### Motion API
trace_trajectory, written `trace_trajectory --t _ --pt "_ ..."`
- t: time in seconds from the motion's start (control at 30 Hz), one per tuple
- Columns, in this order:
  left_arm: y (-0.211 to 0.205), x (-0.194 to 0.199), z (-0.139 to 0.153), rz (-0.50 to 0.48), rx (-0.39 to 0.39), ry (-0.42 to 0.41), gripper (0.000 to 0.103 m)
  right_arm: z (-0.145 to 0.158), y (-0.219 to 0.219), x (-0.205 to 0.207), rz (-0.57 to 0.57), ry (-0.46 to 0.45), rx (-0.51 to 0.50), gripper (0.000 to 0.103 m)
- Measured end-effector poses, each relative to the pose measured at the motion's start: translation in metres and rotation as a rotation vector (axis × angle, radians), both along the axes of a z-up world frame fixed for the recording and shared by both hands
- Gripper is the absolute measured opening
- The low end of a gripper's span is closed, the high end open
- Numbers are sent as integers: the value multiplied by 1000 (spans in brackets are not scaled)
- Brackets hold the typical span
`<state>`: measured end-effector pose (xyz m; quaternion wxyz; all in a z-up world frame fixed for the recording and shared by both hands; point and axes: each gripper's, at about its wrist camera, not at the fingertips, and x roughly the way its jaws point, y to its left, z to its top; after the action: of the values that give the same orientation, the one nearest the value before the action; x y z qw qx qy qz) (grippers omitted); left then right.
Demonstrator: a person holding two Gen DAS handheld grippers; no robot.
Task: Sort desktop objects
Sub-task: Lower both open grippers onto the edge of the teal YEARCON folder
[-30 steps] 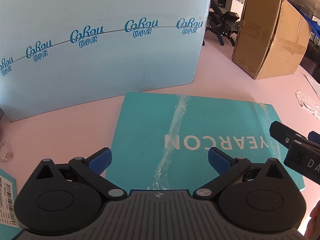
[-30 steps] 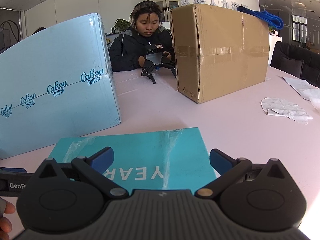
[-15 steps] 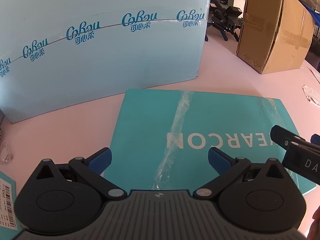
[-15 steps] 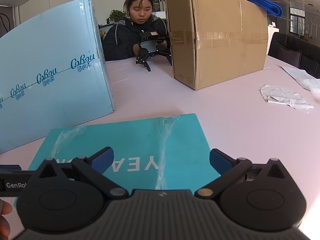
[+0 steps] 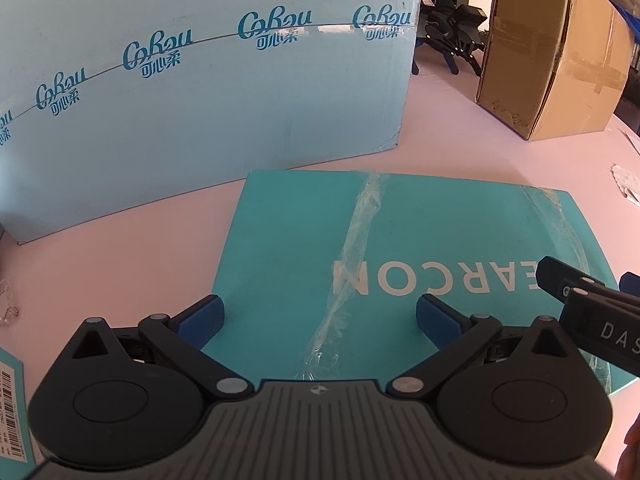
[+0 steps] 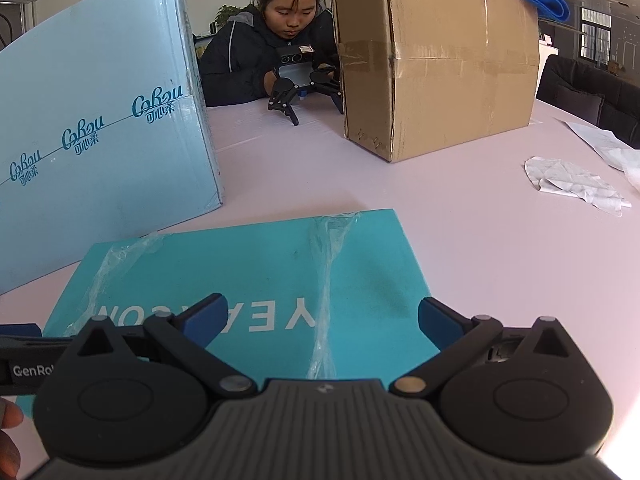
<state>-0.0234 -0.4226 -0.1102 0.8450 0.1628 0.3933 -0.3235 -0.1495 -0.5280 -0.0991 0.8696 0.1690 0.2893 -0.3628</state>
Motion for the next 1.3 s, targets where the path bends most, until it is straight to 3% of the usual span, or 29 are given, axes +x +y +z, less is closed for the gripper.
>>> trace_trajectory --t 0.77,1.3 --pt "-4 -1 -3 8 -40 -55 103 -13 1 10 -22 79 -67 103" --pt "-2 -4 -6 0 -60 -79 103 -14 1 9 -43 74 -72 103"
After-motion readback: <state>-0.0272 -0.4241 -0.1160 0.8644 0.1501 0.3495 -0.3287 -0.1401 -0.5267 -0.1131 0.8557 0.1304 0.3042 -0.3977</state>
